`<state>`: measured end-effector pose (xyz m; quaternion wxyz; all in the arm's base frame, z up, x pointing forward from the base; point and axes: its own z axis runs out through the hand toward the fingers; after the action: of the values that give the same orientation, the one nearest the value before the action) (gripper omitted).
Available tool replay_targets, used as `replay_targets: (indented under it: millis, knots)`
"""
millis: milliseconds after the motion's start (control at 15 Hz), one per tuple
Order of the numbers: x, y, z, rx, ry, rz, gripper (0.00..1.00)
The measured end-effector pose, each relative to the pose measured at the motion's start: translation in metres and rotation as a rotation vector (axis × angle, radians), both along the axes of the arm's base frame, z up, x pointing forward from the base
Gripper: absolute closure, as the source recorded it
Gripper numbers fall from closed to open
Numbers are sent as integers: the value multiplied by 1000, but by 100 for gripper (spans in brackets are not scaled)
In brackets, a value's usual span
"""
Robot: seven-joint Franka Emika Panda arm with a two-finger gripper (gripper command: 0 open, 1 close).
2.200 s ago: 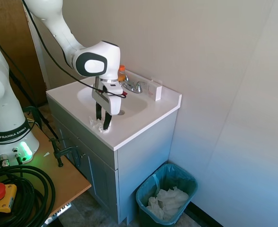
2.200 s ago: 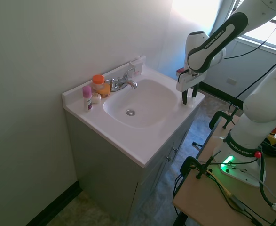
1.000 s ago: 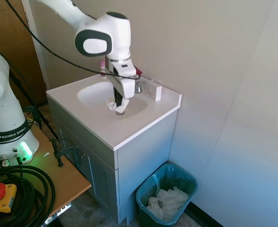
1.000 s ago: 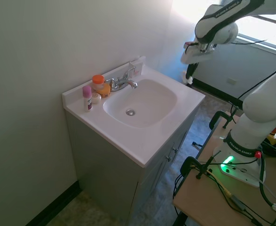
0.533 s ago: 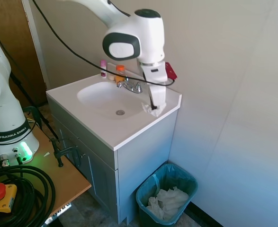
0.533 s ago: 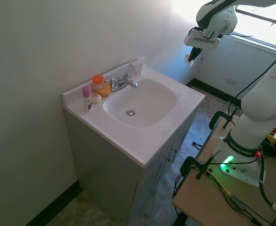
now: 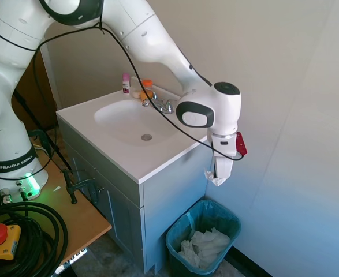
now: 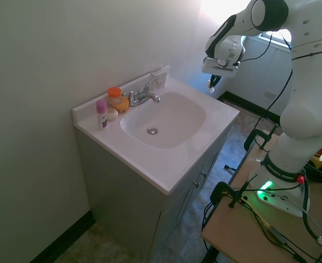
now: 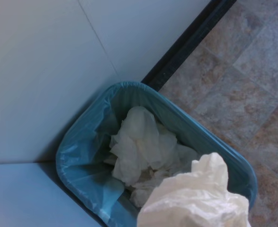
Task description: Throw the tissue in the trash bin
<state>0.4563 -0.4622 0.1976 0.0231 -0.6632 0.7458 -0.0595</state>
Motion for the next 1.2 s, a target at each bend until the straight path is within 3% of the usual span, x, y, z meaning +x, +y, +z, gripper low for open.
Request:
replay_targets:
  millis: [733,933,1200]
  knots:
    - [5,-4,12,40,3,80,0]
    - [1,-2,27,59,-4,151,0]
    - [-37,13,74,84,-59,275,0]
